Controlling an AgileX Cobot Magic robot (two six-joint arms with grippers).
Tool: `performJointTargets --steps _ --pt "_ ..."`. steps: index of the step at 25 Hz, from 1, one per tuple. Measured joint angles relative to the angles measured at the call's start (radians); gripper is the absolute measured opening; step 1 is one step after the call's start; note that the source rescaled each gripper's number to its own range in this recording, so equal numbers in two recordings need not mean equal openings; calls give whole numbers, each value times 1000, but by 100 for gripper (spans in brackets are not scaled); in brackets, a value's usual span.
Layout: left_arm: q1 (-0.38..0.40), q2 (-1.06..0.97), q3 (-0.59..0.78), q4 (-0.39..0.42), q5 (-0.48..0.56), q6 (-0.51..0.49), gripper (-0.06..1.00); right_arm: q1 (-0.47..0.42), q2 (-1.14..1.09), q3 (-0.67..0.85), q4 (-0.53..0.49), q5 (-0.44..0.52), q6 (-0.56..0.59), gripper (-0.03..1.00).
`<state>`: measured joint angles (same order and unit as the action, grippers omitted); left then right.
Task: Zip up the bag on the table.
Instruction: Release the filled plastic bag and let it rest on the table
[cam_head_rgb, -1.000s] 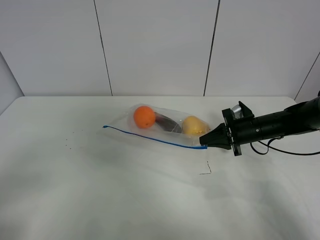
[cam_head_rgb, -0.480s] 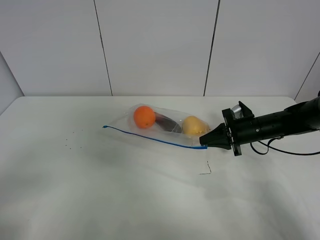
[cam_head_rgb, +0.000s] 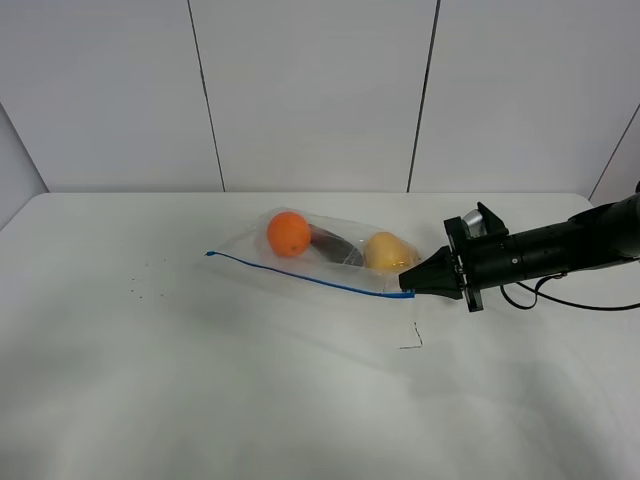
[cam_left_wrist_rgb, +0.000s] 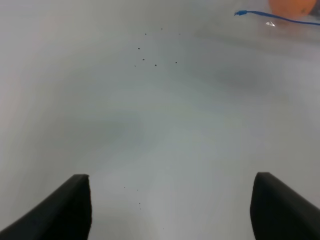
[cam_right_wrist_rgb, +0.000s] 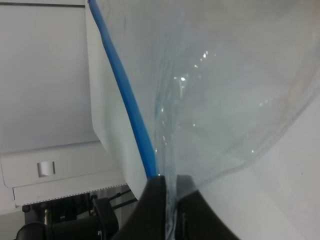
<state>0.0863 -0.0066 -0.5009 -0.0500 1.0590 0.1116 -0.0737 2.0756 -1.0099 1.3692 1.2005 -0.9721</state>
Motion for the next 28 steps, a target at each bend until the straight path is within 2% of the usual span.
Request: performJointTargets --steps 4,11,28 --pt "0 0 0 -1 0 -6 88 0 0 0 0 0 0 0" --pt "0 0 6 5 -1 -95 88 0 0 0 0 0 0 0" --pt "0 0 6 20 -1 -112 88 0 0 0 0 0 0 0"
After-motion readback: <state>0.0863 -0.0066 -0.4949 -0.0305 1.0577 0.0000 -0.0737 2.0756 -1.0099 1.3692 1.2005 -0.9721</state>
